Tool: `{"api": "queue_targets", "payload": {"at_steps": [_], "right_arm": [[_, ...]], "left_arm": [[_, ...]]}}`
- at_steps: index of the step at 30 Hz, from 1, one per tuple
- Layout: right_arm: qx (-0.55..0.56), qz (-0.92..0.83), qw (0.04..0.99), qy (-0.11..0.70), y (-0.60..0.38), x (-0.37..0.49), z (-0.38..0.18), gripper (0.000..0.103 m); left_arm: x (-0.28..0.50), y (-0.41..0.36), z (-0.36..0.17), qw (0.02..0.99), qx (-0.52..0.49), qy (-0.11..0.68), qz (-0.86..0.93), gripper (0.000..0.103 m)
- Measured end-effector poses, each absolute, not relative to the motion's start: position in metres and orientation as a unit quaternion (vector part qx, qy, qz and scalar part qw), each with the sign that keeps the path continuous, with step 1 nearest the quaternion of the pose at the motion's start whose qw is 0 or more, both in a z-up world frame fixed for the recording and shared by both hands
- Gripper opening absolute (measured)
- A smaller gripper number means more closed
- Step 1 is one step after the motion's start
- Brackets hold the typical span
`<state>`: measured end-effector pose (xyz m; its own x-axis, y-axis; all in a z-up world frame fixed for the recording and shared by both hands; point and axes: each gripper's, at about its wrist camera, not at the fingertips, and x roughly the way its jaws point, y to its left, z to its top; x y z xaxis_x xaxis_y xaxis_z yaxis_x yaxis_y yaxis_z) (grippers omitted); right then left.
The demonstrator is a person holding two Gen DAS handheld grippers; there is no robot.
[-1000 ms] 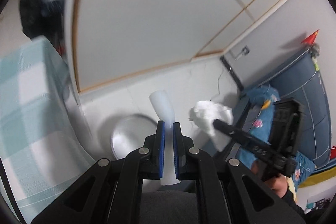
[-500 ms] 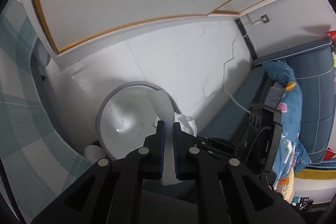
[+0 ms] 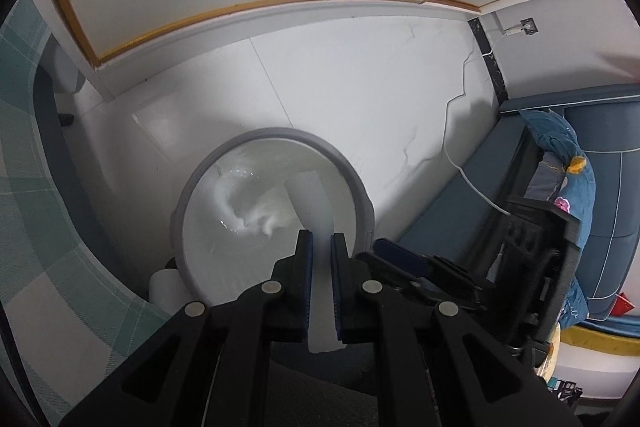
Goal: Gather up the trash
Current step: 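Open the right gripper to drop the tissue into the toilet bowl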
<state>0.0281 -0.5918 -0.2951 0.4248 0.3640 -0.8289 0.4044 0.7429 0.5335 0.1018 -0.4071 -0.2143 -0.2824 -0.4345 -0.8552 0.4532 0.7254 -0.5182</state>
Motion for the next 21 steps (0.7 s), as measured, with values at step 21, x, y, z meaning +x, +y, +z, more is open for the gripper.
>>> {"api": "queue_targets", "payload": {"at_steps": [21], "right_arm": [[0.383,-0.080,0.782,0.485,-0.626,-0.004,-0.256,0.085]], "left_arm": [[0.086,-0.415,-0.232,0.587,0.044,0.738,-0.330,0.017]]}}
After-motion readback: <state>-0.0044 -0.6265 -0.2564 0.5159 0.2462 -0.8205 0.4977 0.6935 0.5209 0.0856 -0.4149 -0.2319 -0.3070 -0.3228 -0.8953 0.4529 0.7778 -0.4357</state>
